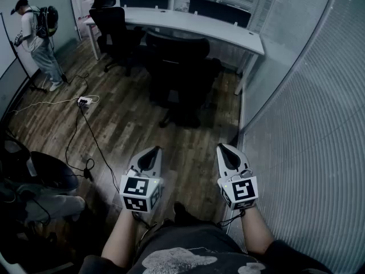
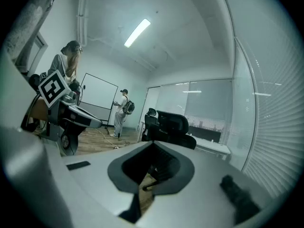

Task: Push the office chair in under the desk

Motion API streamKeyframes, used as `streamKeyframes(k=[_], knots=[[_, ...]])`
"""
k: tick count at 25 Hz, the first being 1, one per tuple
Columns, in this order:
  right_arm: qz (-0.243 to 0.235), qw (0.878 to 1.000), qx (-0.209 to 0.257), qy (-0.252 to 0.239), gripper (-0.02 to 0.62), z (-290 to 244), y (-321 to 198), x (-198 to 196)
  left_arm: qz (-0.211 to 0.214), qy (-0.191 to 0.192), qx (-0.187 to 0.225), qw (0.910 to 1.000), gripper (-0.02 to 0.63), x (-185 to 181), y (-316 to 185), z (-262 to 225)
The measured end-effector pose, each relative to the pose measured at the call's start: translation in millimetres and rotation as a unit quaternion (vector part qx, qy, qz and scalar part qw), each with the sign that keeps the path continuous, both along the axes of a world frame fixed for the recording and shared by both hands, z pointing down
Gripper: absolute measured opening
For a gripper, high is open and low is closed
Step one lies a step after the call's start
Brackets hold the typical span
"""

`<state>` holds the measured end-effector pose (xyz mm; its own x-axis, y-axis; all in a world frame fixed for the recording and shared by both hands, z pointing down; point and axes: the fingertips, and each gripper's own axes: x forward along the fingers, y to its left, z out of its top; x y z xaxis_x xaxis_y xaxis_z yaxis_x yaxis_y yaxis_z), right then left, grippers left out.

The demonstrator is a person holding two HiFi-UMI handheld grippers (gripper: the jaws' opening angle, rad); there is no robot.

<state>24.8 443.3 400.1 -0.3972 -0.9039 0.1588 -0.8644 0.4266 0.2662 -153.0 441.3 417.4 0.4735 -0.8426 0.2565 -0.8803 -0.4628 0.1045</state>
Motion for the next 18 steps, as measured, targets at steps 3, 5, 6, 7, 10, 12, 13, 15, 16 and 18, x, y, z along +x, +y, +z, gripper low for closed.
streamKeyframes(k=[3, 5, 6, 7, 10, 12, 13, 15, 16, 18], knots=[[0.002, 1.000, -0.001, -0.009, 0.023, 2, 3, -1, 0.004, -0.005, 0.001, 1.0000, 0.015, 1, 3, 2], [0.001, 1.000, -0.002, -0.013, 0.023, 2, 5, -2, 0.005, -0.006, 0.001, 1.0000, 0.015, 2, 5, 3], [0.001, 1.000, -0.002, -0.013, 0.023, 2, 5, -3, 0.005, -0.006, 0.001, 1.0000, 0.015, 2, 6, 2], [0.001, 1.000, -0.001, -0.012, 0.023, 1, 6, -3, 0.006, -0.004, 0.002, 1.0000, 0.015, 3, 6, 2], [0.002, 1.000, 0.004, -0.010, 0.023, -3, 8, -4, 0.009, -0.005, 0.005, 0.9999, 0.015, 4, 7, -1], [0.004, 1.000, 0.006, -0.010, 0.023, -5, 6, -4, 0.009, -0.007, 0.009, 0.9999, 0.015, 3, 6, -3], [0.003, 1.000, 0.006, -0.010, 0.023, -5, 5, -4, 0.008, -0.008, 0.011, 0.9999, 0.015, 3, 5, -4], [-0.006, 1.000, 0.003, -0.015, 0.023, -4, 4, -6, 0.004, -0.009, 0.012, 0.9999, 0.015, 0, 2, -4], [-0.013, 1.000, 0.000, -0.019, 0.023, -3, 4, -8, 0.002, -0.010, 0.012, 0.9999, 0.015, -1, 1, -3], [-0.026, 0.999, -0.005, -0.024, 0.023, -2, 8, -13, -0.005, -0.011, 0.009, 0.9999, 0.015, -5, 1, -2]])
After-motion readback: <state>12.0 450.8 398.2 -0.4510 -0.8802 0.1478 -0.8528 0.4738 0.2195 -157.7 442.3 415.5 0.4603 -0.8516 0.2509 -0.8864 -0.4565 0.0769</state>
